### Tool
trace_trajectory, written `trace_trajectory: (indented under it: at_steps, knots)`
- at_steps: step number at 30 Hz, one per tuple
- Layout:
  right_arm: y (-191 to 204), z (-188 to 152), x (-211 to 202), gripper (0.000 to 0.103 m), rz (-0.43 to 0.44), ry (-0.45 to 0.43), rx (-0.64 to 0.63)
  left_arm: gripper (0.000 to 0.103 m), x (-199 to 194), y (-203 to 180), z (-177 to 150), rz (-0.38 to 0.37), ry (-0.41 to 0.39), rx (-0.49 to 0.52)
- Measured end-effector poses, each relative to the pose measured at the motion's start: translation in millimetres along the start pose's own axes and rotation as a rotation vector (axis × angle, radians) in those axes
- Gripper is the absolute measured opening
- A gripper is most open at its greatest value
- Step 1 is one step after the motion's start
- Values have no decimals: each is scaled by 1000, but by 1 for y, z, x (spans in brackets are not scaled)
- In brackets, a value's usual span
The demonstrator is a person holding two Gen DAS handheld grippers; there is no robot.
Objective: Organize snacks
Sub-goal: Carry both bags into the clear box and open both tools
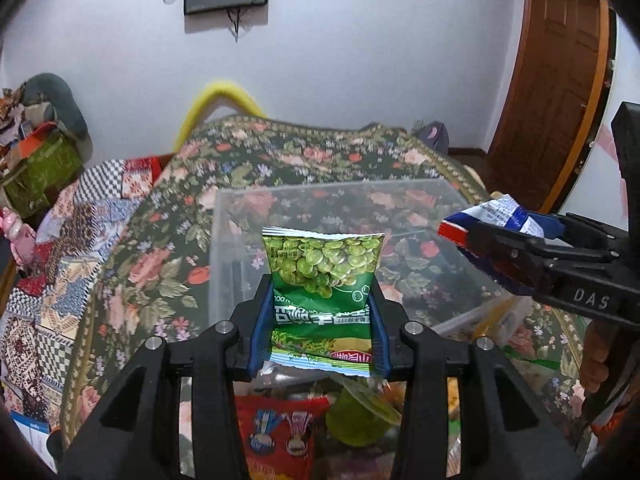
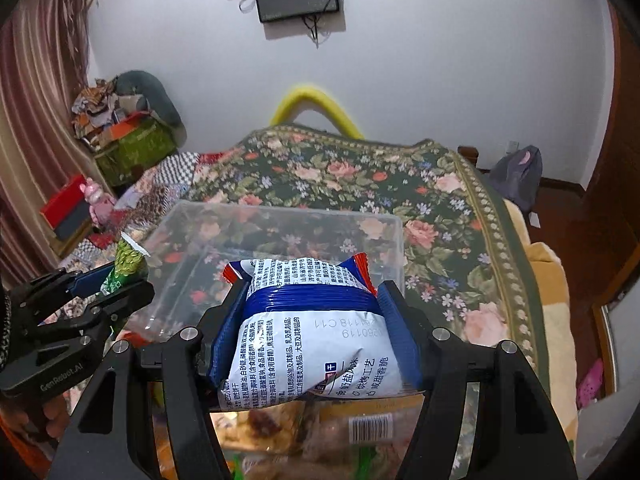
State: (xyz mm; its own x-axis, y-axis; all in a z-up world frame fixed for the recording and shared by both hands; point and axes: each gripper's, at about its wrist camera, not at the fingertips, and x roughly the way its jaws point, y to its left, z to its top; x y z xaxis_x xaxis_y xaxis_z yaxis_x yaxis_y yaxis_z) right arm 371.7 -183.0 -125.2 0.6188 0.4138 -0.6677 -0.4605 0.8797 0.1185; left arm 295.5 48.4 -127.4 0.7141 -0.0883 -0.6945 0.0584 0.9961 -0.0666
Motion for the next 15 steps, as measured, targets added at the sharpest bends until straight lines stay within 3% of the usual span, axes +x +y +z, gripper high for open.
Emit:
trace_trajectory:
  at_steps: [6, 9, 11, 15]
  knots:
    - [5, 0, 27, 63, -16, 83, -53, 44, 25, -1, 4, 4, 47, 30]
    - [12, -3, 24, 67, -42, 83, -106, 49, 24, -1, 3, -5, 42, 21]
    - [12, -2, 20, 67, -38, 76, -110, 57, 20, 2, 3, -9, 36, 5]
    - [12, 1, 0, 70, -9, 51, -91, 58, 0, 7, 5, -14, 13, -17]
